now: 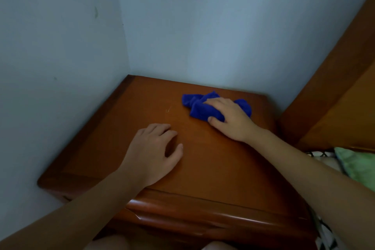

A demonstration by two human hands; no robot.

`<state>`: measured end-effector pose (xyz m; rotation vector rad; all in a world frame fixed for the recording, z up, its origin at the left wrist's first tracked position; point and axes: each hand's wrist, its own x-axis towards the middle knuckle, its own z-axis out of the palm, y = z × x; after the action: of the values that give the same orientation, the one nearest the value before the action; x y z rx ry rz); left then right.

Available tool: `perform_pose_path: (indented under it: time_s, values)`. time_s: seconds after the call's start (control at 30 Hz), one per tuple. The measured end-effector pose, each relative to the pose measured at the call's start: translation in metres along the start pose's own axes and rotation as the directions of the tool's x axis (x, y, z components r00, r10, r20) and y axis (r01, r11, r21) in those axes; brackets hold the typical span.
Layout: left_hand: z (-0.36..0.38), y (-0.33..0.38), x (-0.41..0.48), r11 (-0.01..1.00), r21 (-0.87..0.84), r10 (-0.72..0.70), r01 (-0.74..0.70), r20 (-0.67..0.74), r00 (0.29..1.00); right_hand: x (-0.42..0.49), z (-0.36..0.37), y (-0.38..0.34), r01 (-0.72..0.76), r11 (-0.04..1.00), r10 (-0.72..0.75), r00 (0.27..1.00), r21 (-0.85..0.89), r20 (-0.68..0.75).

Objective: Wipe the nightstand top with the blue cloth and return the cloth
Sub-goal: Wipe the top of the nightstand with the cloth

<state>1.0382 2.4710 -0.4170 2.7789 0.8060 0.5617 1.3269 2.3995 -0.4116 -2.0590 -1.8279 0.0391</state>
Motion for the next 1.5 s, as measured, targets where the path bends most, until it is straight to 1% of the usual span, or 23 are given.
perform_pose_path:
  time_s: [0.07, 0.13, 0.17, 0.23, 0.33, 0.4, 0.43, 0.5, 0.6, 0.67, 0.73, 0.8, 0.87, 0.9, 1.0, 1.03, 1.1, 1.17, 1.23, 1.3, 1.37, 1.43, 1.5]
  values:
    - [0.0, 0.0, 0.0, 1.0, 0.014, 0.001, -0.001, 0.005, 1.0, -0.011, -0.009, -0.001, 0.075, 0.997, -0.077, 0.994, 0.028, 0.08]
    - [0.0, -0.001, 0.001, 1.0, 0.018, 0.002, -0.002, 0.014, 1.0, -0.009, -0.018, 0.013, 0.056, 0.998, -0.058, 0.992, 0.029, 0.11]
    - [0.0, -0.001, 0.001, 1.0, 0.016, 0.0, -0.001, 0.016, 1.0, -0.005, -0.02, 0.024, 0.015, 1.0, -0.016, 0.996, 0.02, 0.092]
    - [0.001, -0.002, 0.001, 1.0, 0.017, -0.001, 0.0, 0.016, 1.0, 0.009, -0.021, 0.048, -0.118, 0.993, 0.118, 0.993, 0.009, -0.006]
    - [0.003, -0.002, 0.001, 1.0, 0.017, -0.003, 0.003, 0.006, 1.0, 0.032, -0.017, 0.068, -0.339, 0.941, 0.335, 0.933, -0.009, -0.134]
    - [0.003, -0.003, 0.002, 1.0, 0.015, 0.0, 0.0, 0.011, 1.0, 0.039, -0.012, 0.064, -0.385, 0.921, 0.372, 0.916, -0.063, -0.152]
    - [0.003, -0.002, 0.002, 1.0, 0.015, 0.002, -0.003, 0.014, 1.0, 0.038, -0.011, 0.058, -0.374, 0.925, 0.361, 0.921, -0.068, -0.148]
    - [0.002, -0.002, 0.002, 1.0, 0.011, 0.002, -0.002, 0.011, 1.0, 0.025, -0.01, 0.045, -0.293, 0.955, 0.287, 0.951, -0.043, -0.117]
    - [0.002, -0.002, 0.001, 1.0, 0.005, 0.0, 0.0, 0.014, 1.0, -0.006, -0.01, 0.018, -0.122, 0.993, 0.121, 0.992, -0.001, -0.046]
    - [0.001, -0.002, 0.001, 1.0, 0.007, -0.002, 0.002, 0.017, 1.0, -0.026, -0.011, 0.003, -0.026, 0.999, 0.025, 1.0, 0.023, 0.011]
    - [0.001, -0.002, 0.002, 1.0, 0.01, 0.0, 0.0, 0.025, 1.0, -0.038, -0.014, 0.001, 0.011, 0.999, -0.012, 0.999, 0.032, 0.045]
    - [0.001, -0.002, 0.002, 1.0, 0.009, -0.004, 0.004, 0.021, 1.0, -0.038, -0.017, 0.009, -0.008, 0.998, 0.006, 0.999, 0.056, 0.034]
    - [0.002, -0.002, 0.002, 1.0, 0.009, -0.004, 0.004, 0.02, 1.0, -0.028, -0.016, 0.028, -0.066, 0.997, 0.068, 0.997, 0.039, -0.042]
    - [0.002, -0.003, 0.002, 1.0, 0.011, -0.004, 0.003, 0.024, 1.0, -0.02, -0.016, 0.039, -0.126, 0.992, 0.127, 0.988, 0.018, -0.093]
    - [0.003, -0.003, 0.002, 1.0, 0.02, -0.007, 0.006, 0.029, 1.0, 0.006, -0.022, 0.072, -0.389, 0.921, 0.375, 0.903, -0.026, -0.21]
    - [0.003, -0.003, 0.002, 1.0, 0.018, -0.008, 0.008, 0.029, 1.0, 0.012, -0.023, 0.078, -0.455, 0.889, 0.433, 0.871, -0.047, -0.233]
    - [0.002, -0.003, 0.002, 1.0, 0.011, -0.006, 0.006, 0.029, 1.0, 0.017, -0.025, 0.083, -0.514, 0.854, 0.479, 0.836, -0.08, -0.268]
    - [0.002, -0.002, 0.002, 1.0, 0.01, -0.002, 0.002, 0.033, 0.999, 0.016, -0.026, 0.08, -0.501, 0.861, 0.466, 0.844, -0.082, -0.268]
    - [0.001, -0.002, 0.002, 1.0, 0.007, -0.002, 0.001, 0.031, 1.0, 0.007, -0.028, 0.073, -0.445, 0.895, 0.427, 0.873, -0.029, -0.235]
    - [0.002, -0.002, 0.002, 1.0, 0.006, -0.003, 0.003, 0.027, 1.0, -0.011, -0.029, 0.061, -0.342, 0.939, 0.342, 0.921, 0.034, -0.189]
    - [0.002, -0.003, 0.003, 1.0, 0.007, -0.006, 0.006, 0.026, 1.0, -0.033, -0.028, 0.048, -0.227, 0.973, 0.232, 0.962, 0.045, -0.145]
    - [0.002, -0.003, 0.003, 1.0, 0.014, -0.003, 0.003, 0.03, 1.0, -0.053, -0.031, 0.037, -0.15, 0.988, 0.153, 0.983, 0.04, -0.103]
    - [0.002, -0.003, 0.003, 1.0, 0.022, -0.001, 0.0, 0.032, 0.999, -0.059, -0.035, 0.035, -0.117, 0.993, 0.119, 0.99, 0.025, -0.081]
